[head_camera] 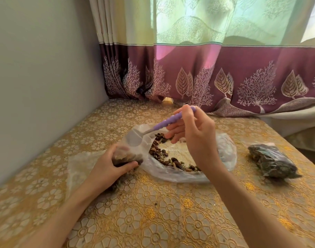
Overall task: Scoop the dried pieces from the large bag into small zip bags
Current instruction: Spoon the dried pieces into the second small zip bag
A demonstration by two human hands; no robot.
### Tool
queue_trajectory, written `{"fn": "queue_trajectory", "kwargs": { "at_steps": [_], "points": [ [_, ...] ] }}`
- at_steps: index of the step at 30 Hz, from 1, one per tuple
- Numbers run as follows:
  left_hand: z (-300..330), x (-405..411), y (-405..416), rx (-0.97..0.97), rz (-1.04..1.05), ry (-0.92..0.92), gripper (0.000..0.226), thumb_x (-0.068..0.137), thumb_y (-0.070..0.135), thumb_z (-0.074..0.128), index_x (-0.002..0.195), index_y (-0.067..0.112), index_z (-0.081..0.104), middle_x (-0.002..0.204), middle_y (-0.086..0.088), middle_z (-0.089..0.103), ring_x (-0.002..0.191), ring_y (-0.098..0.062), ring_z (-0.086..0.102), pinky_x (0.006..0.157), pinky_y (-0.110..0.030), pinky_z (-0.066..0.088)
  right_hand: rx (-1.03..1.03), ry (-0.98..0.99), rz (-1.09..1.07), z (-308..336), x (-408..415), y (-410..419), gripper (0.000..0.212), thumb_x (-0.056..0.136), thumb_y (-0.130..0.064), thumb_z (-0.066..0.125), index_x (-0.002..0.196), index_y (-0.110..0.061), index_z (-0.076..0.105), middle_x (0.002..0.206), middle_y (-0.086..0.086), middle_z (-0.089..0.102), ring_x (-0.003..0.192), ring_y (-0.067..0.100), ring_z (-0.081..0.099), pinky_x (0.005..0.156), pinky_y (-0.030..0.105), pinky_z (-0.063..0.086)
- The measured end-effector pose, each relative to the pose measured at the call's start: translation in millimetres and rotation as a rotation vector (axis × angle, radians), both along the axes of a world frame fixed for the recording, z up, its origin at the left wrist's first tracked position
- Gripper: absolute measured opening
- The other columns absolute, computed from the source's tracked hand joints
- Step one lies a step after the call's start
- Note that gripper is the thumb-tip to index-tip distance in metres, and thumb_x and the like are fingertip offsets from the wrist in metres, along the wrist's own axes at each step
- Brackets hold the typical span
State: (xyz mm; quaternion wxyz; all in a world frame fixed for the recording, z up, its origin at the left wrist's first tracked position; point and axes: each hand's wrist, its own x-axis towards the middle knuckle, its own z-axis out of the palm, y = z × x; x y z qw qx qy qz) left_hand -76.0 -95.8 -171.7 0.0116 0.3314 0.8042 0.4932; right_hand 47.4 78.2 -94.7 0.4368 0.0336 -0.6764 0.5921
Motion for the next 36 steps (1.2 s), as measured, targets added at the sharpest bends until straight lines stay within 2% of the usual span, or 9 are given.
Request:
{"fn": "queue_trajectory", "kwargs": {
  "at_steps": [5,9,11,14,16,22,27,31,36],
  "points": [
    [2,-1,-1,0.142,0.029,-0.085,0.041,0.056,0.044,0.072,0.094,0.036,0.059,0.088,0.010,0.066,0.073,0.007,0.064,0.057,-0.006,0.045,-0.252,0.024,-0.090,0,1,28,0.038,0.102,-0.021,0.036,0.085,0.006,0.056,0.070,0.017,0.070,0.047,0.023,0.059,0.041,0.023,0.047],
    [3,-6,-5,0.308,0.023,-0.221,0.049,0.056,0.045,0.072,0.102,0.031,0.062,0.094,0.005,0.072,0.084,-0.009,0.068,0.067,-0.020,0.051,-0.362,-0.032,-0.223,-7,4,54,0.041,0.102,-0.024,0.036,0.077,0.001,0.057,0.061,0.010,0.067,0.045,0.018,0.055,0.039,0.021,0.043],
    [3,-7,-5,0.347,0.021,-0.255,0.049,0.054,0.045,0.073,0.100,0.033,0.061,0.099,0.006,0.071,0.091,-0.008,0.067,0.073,-0.021,0.053,-0.335,-0.087,-0.293,-13,5,64,0.040,0.102,-0.024,0.037,0.075,-0.001,0.056,0.057,0.008,0.066,0.042,0.017,0.053,0.037,0.021,0.040],
    [2,-9,-6,0.349,0.014,-0.284,0.045,0.061,0.042,0.080,0.102,0.038,0.061,0.111,0.005,0.067,0.108,-0.016,0.060,0.097,-0.042,0.045,-0.241,-0.151,-0.391,-20,5,70,0.037,0.101,-0.025,0.039,0.072,-0.008,0.055,0.053,0.004,0.065,0.037,0.013,0.051,0.035,0.019,0.037],
    [4,-9,-8,0.363,0.001,-0.302,0.039,0.063,0.041,0.077,0.099,0.043,0.062,0.110,0.005,0.068,0.108,-0.019,0.060,0.098,-0.048,0.043,-0.177,-0.185,-0.436,-24,4,70,0.035,0.100,-0.026,0.040,0.074,-0.009,0.056,0.054,0.005,0.066,0.037,0.009,0.051,0.035,0.016,0.037],
    [5,-6,-8,0.352,-0.038,-0.267,0.039,0.065,0.038,0.072,0.103,0.034,0.064,0.109,0.009,0.069,0.103,-0.008,0.063,0.095,-0.039,0.044,-0.092,-0.324,-0.368,-28,0,68,0.037,0.101,-0.026,0.037,0.077,-0.006,0.057,0.060,0.005,0.070,0.040,0.012,0.054,0.036,0.015,0.037],
    [3,-8,-8,0.323,-0.033,-0.263,0.072,0.058,0.045,0.072,0.123,0.018,0.056,0.121,0.005,0.063,0.114,-0.009,0.056,0.102,-0.037,0.040,-0.166,-0.393,-0.270,-29,-3,63,0.041,0.100,-0.025,0.040,0.069,-0.007,0.058,0.052,0.001,0.067,0.038,0.010,0.053,0.034,0.016,0.037],
    [1,-9,-7,0.290,-0.038,-0.265,0.059,0.057,0.047,0.073,0.112,0.032,0.059,0.118,0.008,0.063,0.110,-0.003,0.057,0.094,-0.025,0.042,-0.293,-0.484,-0.178,-31,-7,61,0.043,0.100,-0.027,0.042,0.070,-0.004,0.061,0.051,0.004,0.066,0.039,0.010,0.053,0.035,0.018,0.038],
    [-2,-11,-7,0.255,-0.023,-0.277,0.055,0.058,0.048,0.080,0.108,0.034,0.062,0.116,0.007,0.065,0.111,-0.009,0.058,0.097,-0.033,0.043,-0.388,-0.549,-0.172,-34,-6,63,0.041,0.098,-0.022,0.046,0.070,0.001,0.065,0.055,0.011,0.068,0.043,0.013,0.060,0.039,0.017,0.046]
  ]
}}
